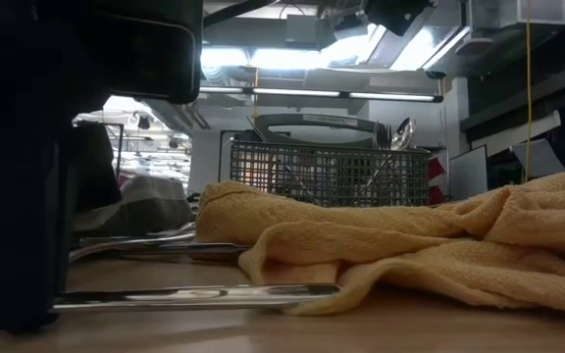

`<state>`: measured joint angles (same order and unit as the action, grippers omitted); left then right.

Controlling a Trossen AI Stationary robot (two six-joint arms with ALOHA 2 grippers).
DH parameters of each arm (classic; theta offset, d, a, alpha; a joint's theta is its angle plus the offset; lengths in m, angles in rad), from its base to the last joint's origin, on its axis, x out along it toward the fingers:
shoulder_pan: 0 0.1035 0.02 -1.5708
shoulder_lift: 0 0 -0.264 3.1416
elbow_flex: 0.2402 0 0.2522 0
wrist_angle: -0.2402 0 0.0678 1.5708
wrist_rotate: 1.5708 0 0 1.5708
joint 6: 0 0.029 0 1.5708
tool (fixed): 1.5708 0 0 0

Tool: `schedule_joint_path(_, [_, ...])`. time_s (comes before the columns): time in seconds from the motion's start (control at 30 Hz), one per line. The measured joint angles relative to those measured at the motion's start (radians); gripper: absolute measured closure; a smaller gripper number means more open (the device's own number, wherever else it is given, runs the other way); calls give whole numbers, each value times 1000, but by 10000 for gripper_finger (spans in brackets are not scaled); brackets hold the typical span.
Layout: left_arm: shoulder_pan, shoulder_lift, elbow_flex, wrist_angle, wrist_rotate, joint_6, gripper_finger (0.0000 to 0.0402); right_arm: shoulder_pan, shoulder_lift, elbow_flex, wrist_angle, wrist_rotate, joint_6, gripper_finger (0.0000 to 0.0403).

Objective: Sort silverware
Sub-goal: Put the silver spoon into the gray utensil holder

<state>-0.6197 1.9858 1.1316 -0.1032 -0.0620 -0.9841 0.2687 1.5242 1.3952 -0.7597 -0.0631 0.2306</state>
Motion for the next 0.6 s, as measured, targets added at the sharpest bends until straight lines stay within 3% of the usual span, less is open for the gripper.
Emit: schedule_joint_path(0.6, [12,-52,-4,90,3,-112,400,-1,-99,0,-30,10,-30,298])
